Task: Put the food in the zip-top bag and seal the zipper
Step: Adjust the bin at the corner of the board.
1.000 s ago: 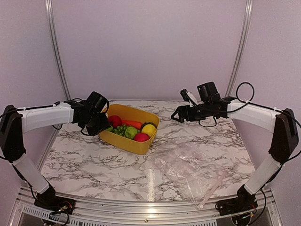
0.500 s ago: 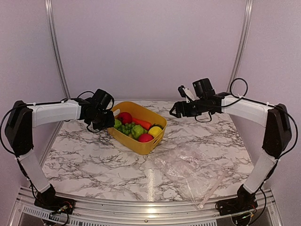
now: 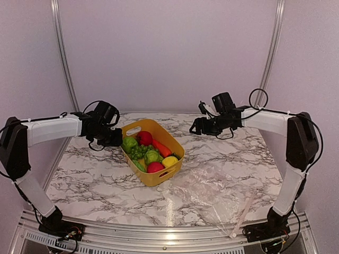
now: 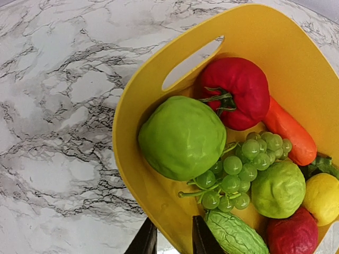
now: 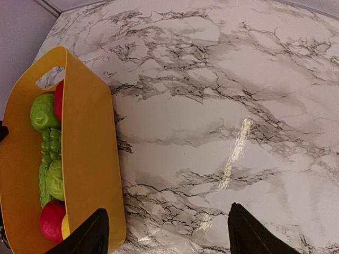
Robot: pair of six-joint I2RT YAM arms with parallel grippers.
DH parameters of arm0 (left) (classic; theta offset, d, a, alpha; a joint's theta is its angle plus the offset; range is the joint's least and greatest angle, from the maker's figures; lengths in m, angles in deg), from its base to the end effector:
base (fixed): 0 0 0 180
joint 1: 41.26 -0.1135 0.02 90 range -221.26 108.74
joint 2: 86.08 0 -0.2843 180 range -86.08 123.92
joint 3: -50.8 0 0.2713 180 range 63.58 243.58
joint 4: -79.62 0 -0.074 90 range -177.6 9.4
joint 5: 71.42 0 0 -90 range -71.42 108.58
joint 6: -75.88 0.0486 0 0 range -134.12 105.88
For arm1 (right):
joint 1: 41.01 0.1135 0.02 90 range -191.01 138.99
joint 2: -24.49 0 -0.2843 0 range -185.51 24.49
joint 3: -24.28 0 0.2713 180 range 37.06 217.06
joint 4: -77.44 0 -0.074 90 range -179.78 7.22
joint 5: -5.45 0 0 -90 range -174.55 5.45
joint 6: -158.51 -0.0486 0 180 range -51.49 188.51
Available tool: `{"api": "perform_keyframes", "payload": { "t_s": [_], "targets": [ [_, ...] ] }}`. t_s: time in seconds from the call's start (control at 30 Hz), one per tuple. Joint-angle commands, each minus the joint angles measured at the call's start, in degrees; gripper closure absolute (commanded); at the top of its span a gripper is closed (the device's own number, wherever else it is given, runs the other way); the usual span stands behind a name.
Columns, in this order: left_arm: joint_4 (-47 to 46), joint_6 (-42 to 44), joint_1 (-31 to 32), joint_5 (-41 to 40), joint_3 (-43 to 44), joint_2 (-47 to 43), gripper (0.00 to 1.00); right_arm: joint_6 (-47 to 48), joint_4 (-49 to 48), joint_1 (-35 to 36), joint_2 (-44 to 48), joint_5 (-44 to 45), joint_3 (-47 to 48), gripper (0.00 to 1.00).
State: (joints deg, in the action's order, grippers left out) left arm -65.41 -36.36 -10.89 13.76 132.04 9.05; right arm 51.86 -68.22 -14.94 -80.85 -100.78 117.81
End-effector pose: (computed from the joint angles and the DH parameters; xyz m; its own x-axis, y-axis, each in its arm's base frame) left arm 0.3380 -0.1933 0.2393 -0.7741 0.0165 -0.6329 0.1762 0.9658 -0.1904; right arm 0.3932 0.2075 0.2451 -0.7914 -0.0809 -0.6060 -0.3853 0.8356 0.3916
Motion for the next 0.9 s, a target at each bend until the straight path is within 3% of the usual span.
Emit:
{"api": "perform_keyframes", "payload": {
  "t_s": [0.0,0.23,0.37,0.43,0.47,0.57,0.73,0.87],
  "targets": [
    [3.7,6.7,-4.3,0.8,-3.9,-6.1,0.77,-1.1,-0.4,0.4,0.9,-2.7,-1.1,0.26],
    [2.3,14.8,-7.1,5.4,-9.5,-12.3,0.79,-0.8,0.6,2.1,4.8,-2.4,-3.9,0.27],
    [0.1,15.2,-7.1,9.8,-11.8,-14.1,0.80,-4.5,-0.4,2.1,9.2,0.8,-5.7,0.27],
    [-1.0,14.2,-7.1,11.5,-12.1,-14.2,0.80,-8.8,-4.4,1.6,11.2,4.5,-7.0,0.25],
    [-1.8,13.5,-7.1,11.9,-12.1,-14.0,0.81,-10.2,-8.3,0.4,11.4,2.3,-7.4,0.25],
    [-2.7,12.3,-7.0,12.2,-11.0,-11.8,0.84,-12.5,-12.3,-3.0,6.4,-1.0,0.4,0.25],
    [2.5,8.3,-6.8,8.9,-6.2,-7.8,0.84,-9.6,-5.3,-3.6,-0.9,-4.0,16.7,0.26],
    [2.3,7.1,-6.6,8.3,-7.1,-8.0,0.86,-6.6,-0.2,-2.7,4.7,-4.4,11.9,0.26]
  ]
}}
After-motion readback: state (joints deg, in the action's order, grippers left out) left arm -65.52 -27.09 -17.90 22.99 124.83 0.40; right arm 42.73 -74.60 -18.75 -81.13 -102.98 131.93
